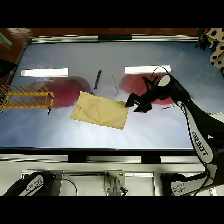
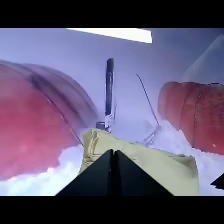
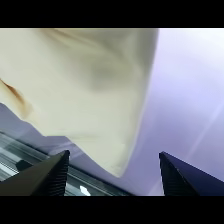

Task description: Fold the shirts.

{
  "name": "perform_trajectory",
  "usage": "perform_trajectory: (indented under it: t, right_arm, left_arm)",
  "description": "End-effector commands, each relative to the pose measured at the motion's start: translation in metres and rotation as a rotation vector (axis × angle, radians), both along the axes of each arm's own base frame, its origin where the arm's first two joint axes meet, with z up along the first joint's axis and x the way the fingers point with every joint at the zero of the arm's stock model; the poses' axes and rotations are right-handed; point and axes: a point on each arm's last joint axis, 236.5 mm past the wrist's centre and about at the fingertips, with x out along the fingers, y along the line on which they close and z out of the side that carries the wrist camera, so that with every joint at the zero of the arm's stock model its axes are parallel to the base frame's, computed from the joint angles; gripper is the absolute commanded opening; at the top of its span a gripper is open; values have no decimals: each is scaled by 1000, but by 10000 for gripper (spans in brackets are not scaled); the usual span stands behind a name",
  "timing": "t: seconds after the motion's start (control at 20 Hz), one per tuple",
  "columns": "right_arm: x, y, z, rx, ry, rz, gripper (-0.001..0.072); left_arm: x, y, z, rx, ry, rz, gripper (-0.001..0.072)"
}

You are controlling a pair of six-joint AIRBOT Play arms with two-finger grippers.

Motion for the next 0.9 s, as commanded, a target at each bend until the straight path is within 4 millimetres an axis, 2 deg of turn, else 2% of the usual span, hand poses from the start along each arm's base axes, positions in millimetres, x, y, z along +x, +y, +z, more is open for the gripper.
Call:
perform_trajectory:
  t: [0.0, 0.1, 0.25, 0.4, 0.45, 0.55, 0.6, 0.7, 0.85]
  right_arm:
    - [-22, -9, -31, -18, 91, 14, 697]
    - [-18, 0, -40, 3, 92, 7, 697]
    - [-6, 22, -43, 88, 71, -30, 697]
    - [-11, 46, -53, 119, 65, 7, 693]
    - [-10, 50, -57, 113, 54, 9, 595]
    - [3, 54, -49, 127, -8, -16, 179]
    - [14, 56, -33, 164, -73, -4, 77]
    - [39, 53, 18, 235, -222, 20, 72]
    - [69, 13, 121, 283, -384, -40, 72]
  left_arm:
    - [0, 0, 0, 0, -1, 1, 29]
    - [0, 0, 0, 1, -1, 1, 30]
    - [0, 0, 0, 0, -1, 1, 30]
    - [0, 0, 0, 0, -1, 1, 30]
    - [0, 0, 0, 0, -1, 1, 30]
    - [0, 0, 0, 0, -1, 1, 30]
    - [0, 0, 0, 0, -1, 1, 30]
    - [0, 0, 0, 0, -1, 1, 30]
    - [0, 0, 0, 0, -1, 1, 30]
